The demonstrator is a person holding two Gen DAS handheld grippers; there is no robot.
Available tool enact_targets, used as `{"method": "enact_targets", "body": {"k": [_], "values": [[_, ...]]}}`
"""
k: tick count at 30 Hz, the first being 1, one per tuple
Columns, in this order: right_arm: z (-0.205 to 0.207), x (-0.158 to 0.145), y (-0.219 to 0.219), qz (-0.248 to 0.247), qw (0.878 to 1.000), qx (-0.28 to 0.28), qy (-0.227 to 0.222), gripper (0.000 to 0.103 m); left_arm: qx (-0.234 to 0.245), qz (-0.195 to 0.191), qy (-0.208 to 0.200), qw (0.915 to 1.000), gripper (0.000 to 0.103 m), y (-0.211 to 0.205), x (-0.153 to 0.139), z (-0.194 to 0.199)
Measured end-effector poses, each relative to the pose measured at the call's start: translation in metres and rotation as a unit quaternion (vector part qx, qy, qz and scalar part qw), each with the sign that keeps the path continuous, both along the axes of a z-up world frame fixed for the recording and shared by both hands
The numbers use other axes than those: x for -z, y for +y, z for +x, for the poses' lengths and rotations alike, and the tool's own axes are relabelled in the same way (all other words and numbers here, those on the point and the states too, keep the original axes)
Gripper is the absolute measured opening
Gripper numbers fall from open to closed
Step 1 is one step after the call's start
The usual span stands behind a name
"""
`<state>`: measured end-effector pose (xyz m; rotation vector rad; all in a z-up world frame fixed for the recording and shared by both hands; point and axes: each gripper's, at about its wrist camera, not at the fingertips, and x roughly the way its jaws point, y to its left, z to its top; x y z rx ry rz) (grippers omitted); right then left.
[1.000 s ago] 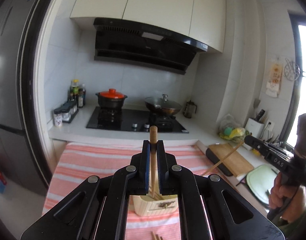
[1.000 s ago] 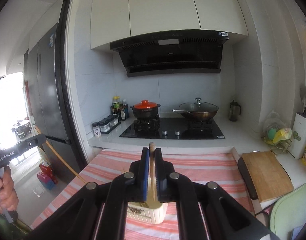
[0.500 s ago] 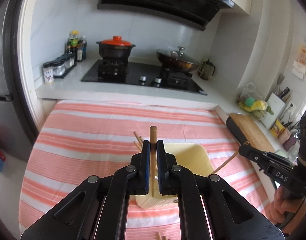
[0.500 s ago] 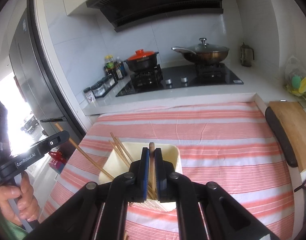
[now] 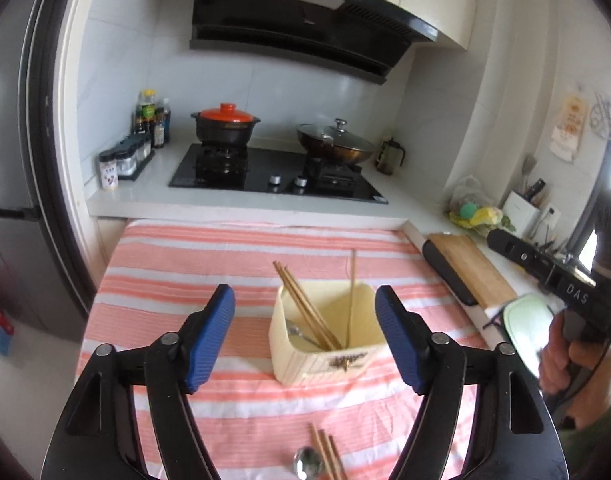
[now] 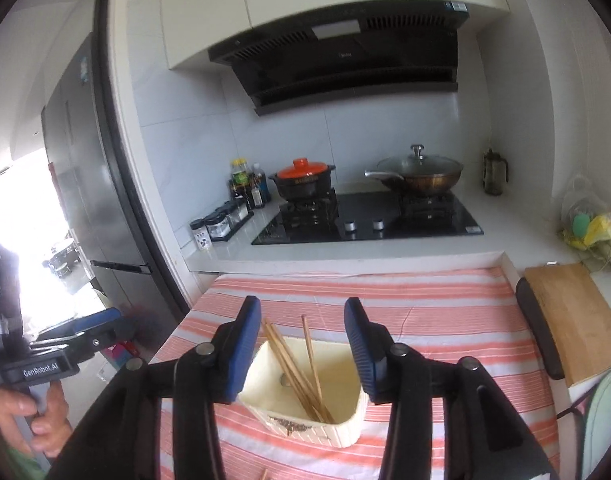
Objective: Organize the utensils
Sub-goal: 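Move both grippers back to the steel spoon and remaining chopsticks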
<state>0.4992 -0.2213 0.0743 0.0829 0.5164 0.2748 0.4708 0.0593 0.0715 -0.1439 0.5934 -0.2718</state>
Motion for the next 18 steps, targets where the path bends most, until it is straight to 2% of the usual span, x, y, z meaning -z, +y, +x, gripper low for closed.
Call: {"method": "enact_targets", "body": {"k": [1, 3, 7, 10, 13, 15, 18], "values": [[-0.019, -0.002, -0.002, -0.010, 1.000, -0.007, -0.009, 0.052, 0.006, 0.012, 0.000, 0.9999, 0.082, 0.003, 0.004, -0.020], [-0.058, 0.005, -0.006, -0.038, 0.999, -0.022, -0.015, 0.054, 0.018, 0.036, 0.007, 0.9992, 0.086, 0.006, 0.020, -0.056], [-0.136, 0.044, -0.017, -0.100, 0.995, -0.017, -0.014, 0.054, 0.020, 0.060, 0.033, 0.9974, 0.086, 0.005, 0.075, -0.125], [-0.195, 0.087, -0.027, -0.117, 0.993, 0.014, -0.006, 0.054, 0.010, 0.049, 0.052, 0.9974, 0.086, -0.001, 0.121, -0.171], [-0.247, 0.137, -0.034, -0.110, 0.992, 0.052, 0.012, 0.054, -0.018, 0.019, 0.093, 0.9953, 0.086, -0.005, 0.165, -0.203], [-0.273, 0.170, -0.036, -0.109, 0.990, 0.080, 0.037, 0.054, -0.029, 0.001, 0.121, 0.9922, 0.086, -0.006, 0.187, -0.214], [-0.293, 0.211, -0.046, -0.102, 0.986, 0.091, 0.094, 0.054, -0.034, 0.002, 0.153, 0.9876, 0.086, -0.006, 0.207, -0.219]]}}
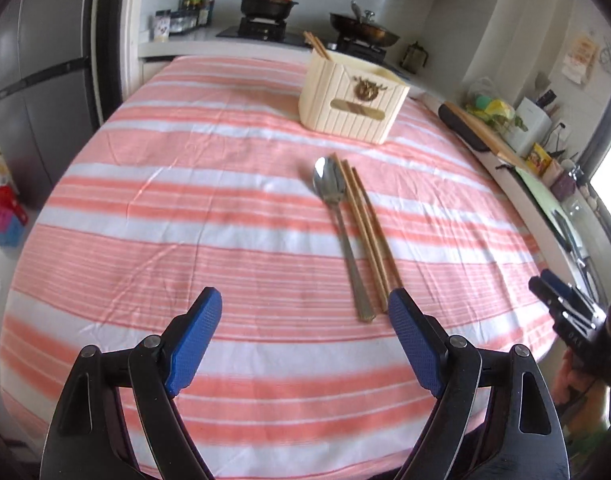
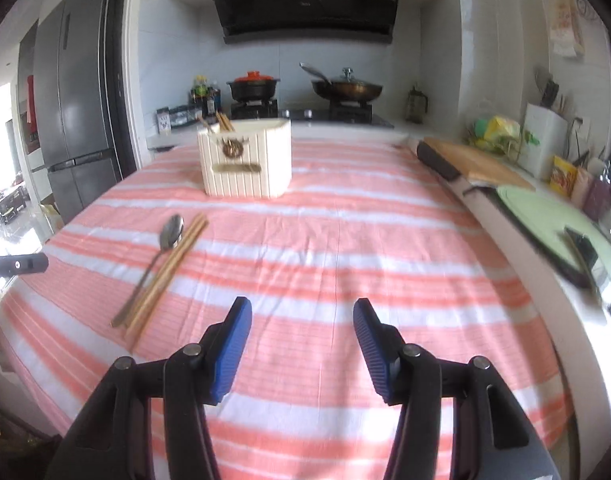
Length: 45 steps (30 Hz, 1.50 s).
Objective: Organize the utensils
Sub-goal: 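Move both grippers back to the steel spoon and remaining chopsticks, then grasp a wooden chopstick with the right gripper while the left gripper grasps the steel spoon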
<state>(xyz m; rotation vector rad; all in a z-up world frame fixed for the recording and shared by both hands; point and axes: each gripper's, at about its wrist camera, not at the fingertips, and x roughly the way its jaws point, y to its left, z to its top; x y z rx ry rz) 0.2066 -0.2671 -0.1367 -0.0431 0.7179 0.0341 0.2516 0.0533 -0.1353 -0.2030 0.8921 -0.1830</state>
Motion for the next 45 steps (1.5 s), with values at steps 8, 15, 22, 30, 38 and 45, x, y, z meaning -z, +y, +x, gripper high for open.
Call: {"method": "enact_targets", "body": {"k": [8, 15, 22, 30, 38, 45], "values": [[-0.006, 0.007, -0.017, 0.017, 1.000, 0.021, 0.006, 0.054, -0.027, -0.003, -0.002, 0.9996, 0.086, 0.002, 0.001, 0.009], [0.004, 0.001, 0.008, -0.022, 1.000, -0.004, -0.010, 0.054, -0.044, 0.018, 0.020, 0.9987, 0.086, 0.006, 0.018, 0.006], [0.014, 0.013, 0.035, -0.070, 0.997, -0.040, 0.009, 0.054, -0.063, 0.036, 0.021, 0.9971, 0.086, 0.013, 0.025, 0.004], [0.044, 0.018, 0.075, -0.041, 0.994, -0.097, 0.038, 0.054, -0.067, 0.036, 0.023, 0.9969, 0.086, 0.015, 0.031, 0.002], [0.087, 0.045, 0.123, 0.015, 0.984, -0.134, 0.114, 0.033, -0.085, 0.037, 0.023, 0.9954, 0.086, 0.030, 0.032, -0.006], [0.106, 0.064, 0.138, 0.025, 0.979, -0.131, 0.151, 0.014, -0.093, 0.040, 0.020, 0.9946, 0.086, 0.036, 0.032, -0.005]]}}
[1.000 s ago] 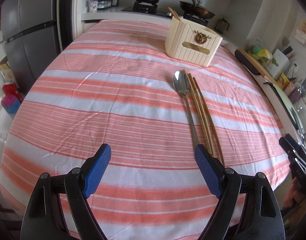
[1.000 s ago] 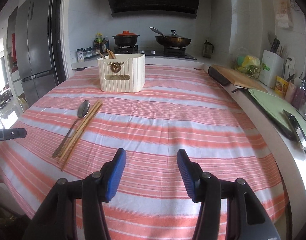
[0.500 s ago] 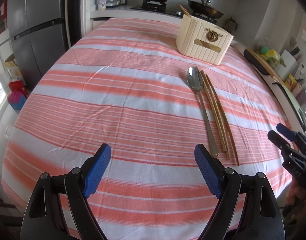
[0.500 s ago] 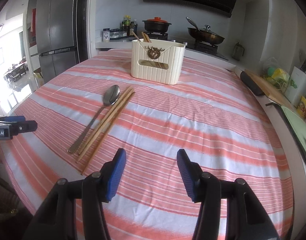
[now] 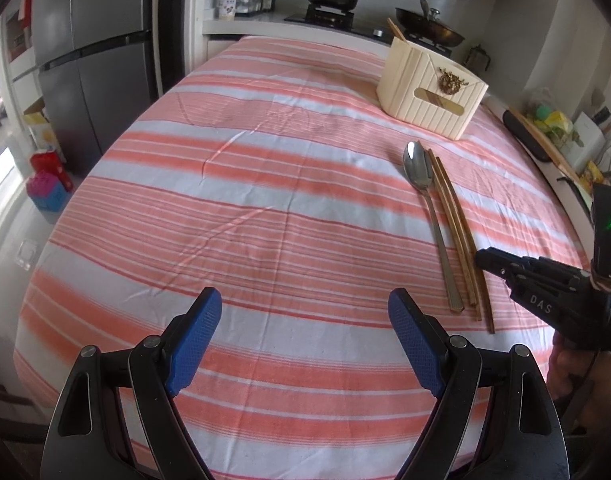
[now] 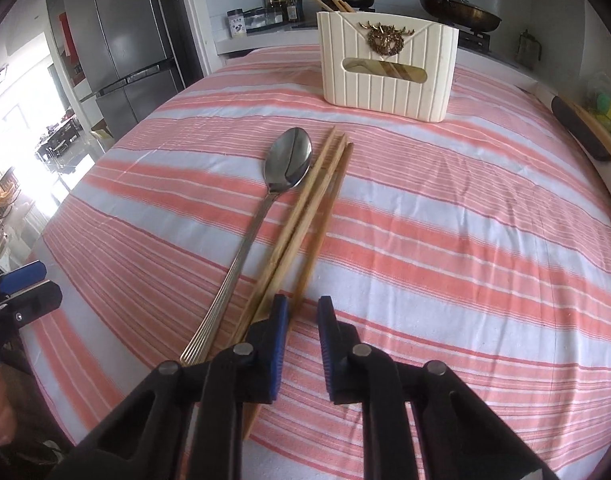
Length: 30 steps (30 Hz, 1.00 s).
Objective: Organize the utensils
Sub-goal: 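Grasp a wooden chopstick with the right gripper while the left gripper grasps the steel spoon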
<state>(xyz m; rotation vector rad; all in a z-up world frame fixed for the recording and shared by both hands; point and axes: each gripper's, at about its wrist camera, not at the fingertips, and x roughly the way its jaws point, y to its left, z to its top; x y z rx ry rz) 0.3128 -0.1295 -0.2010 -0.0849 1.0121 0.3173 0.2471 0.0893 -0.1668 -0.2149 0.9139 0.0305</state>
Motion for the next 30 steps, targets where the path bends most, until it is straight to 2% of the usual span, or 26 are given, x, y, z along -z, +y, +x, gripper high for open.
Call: {"method": "enact_targets", "body": {"k": [5, 8, 17, 24, 30], "values": [[-0.001, 0.002, 0.008, -0.020, 1.000, -0.008, 0.004, 0.009, 0.016, 0.003, -0.006, 0.9998, 0.087, -0.010, -0.005, 0.010], [0.000, 0.002, 0.007, -0.041, 0.999, 0.012, -0.004, 0.007, 0.031, 0.003, -0.008, 0.9995, 0.087, -0.020, -0.008, 0.019], [-0.019, 0.000, -0.047, -0.052, 0.995, 0.087, -0.006, 0.005, 0.092, 0.041, -0.005, 0.9949, 0.089, -0.068, -0.010, 0.059], [-0.042, -0.002, -0.079, -0.076, 0.991, 0.110, -0.021, 0.005, 0.073, 0.038, 0.007, 0.9966, 0.089, -0.088, 0.003, 0.106], [-0.051, -0.001, -0.087, -0.076, 0.990, 0.112, -0.031, 0.005, 0.070, 0.079, 0.022, 0.9942, 0.088, -0.105, 0.021, 0.129]]}}
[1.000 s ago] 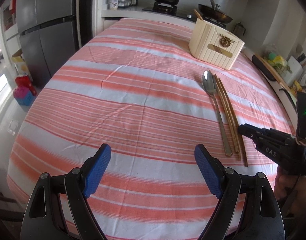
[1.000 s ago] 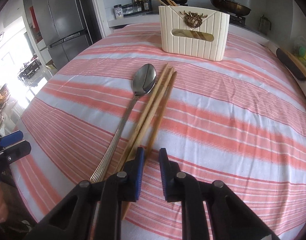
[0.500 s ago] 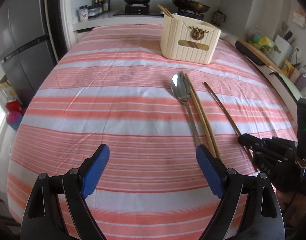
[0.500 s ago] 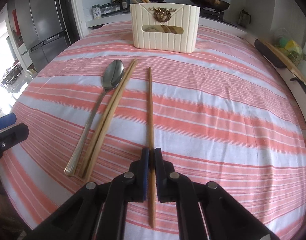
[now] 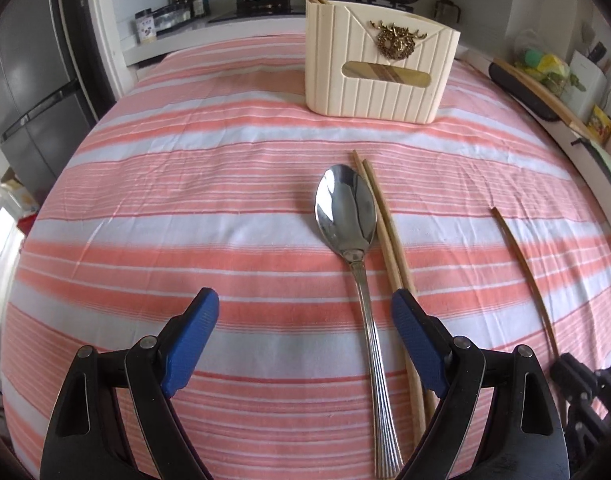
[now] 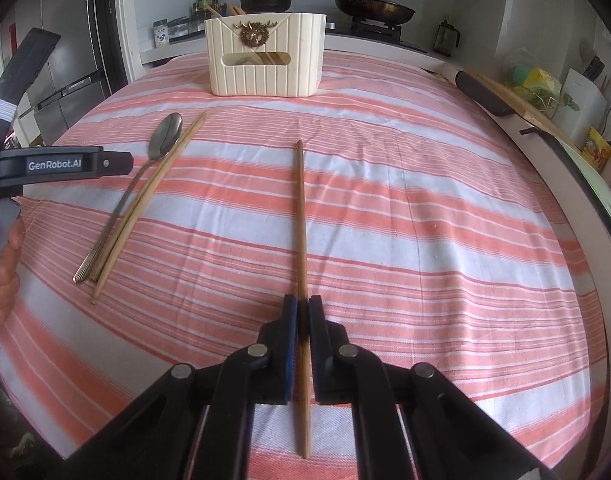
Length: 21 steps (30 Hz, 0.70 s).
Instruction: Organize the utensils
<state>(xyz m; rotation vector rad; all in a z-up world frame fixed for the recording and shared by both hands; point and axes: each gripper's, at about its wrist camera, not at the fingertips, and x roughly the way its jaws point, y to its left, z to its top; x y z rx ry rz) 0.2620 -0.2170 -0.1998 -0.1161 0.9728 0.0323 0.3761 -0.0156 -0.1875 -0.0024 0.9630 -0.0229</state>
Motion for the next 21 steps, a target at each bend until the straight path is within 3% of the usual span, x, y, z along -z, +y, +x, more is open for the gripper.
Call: {"method": "enact_targets", "body": {"k": [2, 4, 7, 9, 10, 21], "values": [[-0.001, 0.001, 0.000, -0.002, 1.000, -0.002, -0.003, 0.006, 0.003, 0.017, 0.004, 0.9998, 0.085, -0.006, 0.005, 0.003], [-0.001, 0.001, 0.002, -0.004, 1.000, -0.002, -0.006, 0.006, 0.010, 0.031, 0.011, 0.9994, 0.073, -0.012, 0.011, 0.005], [-0.001, 0.002, 0.001, -0.005, 1.000, -0.001, -0.010, 0.006, 0.019, 0.025, 0.002, 0.9995, 0.047, -0.014, 0.012, 0.002], [-0.001, 0.002, 0.000, -0.005, 1.000, 0.002, -0.010, 0.006, 0.028, 0.035, -0.005, 0.9990, 0.012, -0.019, 0.011, 0.000], [-0.001, 0.001, -0.001, -0.008, 1.000, 0.006, -0.011, 0.006, 0.028, 0.044, -0.006, 0.9986, 0.005, -0.020, 0.011, -0.001], [-0.013, 0.000, -0.024, -0.027, 0.999, 0.046, -0.011, 0.006, -0.027, 0.016, 0.004, 0.9995, 0.005, 0.045, 0.008, -0.043]]}}
